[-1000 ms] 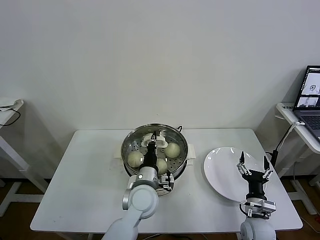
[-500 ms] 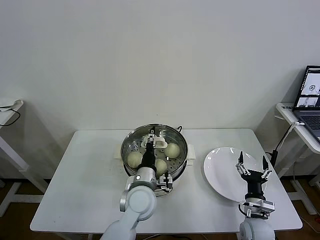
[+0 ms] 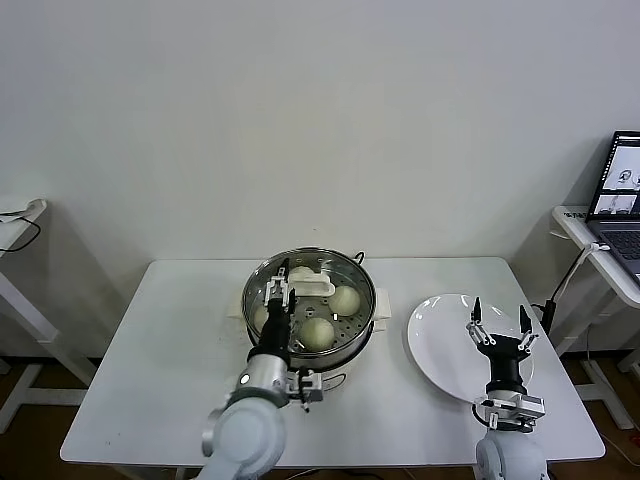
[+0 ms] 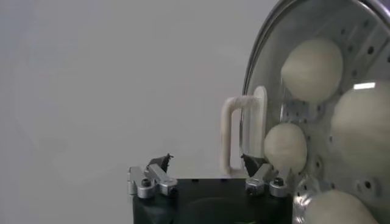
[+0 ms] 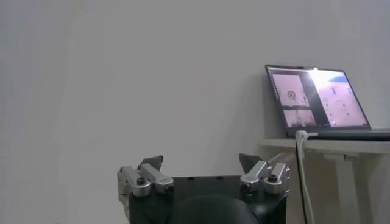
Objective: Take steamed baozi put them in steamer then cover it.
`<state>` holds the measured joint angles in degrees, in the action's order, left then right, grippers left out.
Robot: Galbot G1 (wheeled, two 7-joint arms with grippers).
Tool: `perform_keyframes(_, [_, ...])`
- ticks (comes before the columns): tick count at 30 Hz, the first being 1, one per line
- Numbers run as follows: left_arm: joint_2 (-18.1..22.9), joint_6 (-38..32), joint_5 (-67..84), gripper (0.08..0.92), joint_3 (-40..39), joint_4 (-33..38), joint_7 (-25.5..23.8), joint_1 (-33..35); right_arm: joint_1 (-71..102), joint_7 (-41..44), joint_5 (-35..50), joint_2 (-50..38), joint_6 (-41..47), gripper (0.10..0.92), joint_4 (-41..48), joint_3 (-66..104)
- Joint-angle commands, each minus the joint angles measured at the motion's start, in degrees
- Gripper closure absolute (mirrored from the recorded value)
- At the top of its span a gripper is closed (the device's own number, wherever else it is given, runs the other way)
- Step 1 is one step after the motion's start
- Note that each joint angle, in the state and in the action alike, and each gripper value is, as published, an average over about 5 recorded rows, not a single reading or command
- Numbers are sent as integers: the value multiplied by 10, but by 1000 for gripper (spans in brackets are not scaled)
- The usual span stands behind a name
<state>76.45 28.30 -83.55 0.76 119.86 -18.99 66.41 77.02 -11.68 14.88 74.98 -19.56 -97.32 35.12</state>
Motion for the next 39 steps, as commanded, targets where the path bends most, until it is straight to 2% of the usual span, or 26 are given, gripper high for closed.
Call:
perform_keyframes(1, [-74, -57, 270, 178, 99, 131, 99, 122, 7, -27, -3, -10, 69, 203, -19, -16])
perform_keyframes(4, [-52, -174, 480, 177, 184, 106, 225, 146, 16, -32, 5, -13, 93, 203, -32, -22])
perform_keyframes(5, [-44, -216, 544, 177, 213, 93, 252, 152, 19, -28, 11, -14, 95, 203, -37, -23])
perform_keyframes(7, [-36, -283, 647, 177, 271, 63, 276, 161, 26, -16, 34, -15, 106, 203, -47, -22])
perform_keyframes(11, [-40, -344, 811, 177, 354, 4, 252, 176, 36, 6, 67, -17, 120, 203, -58, -20])
perform_keyframes(17, [-42, -342, 935, 177, 388, -27, 183, 191, 40, 10, 67, -14, 109, 203, -54, -25])
perform_keyframes(24, [-31, -344, 937, 177, 377, -29, 160, 203, 53, 4, 62, -10, 103, 203, -52, -31])
perform_keyframes(39, [-22, -354, 899, 177, 357, -40, 157, 210, 73, 20, 52, -4, 83, 203, -55, -33])
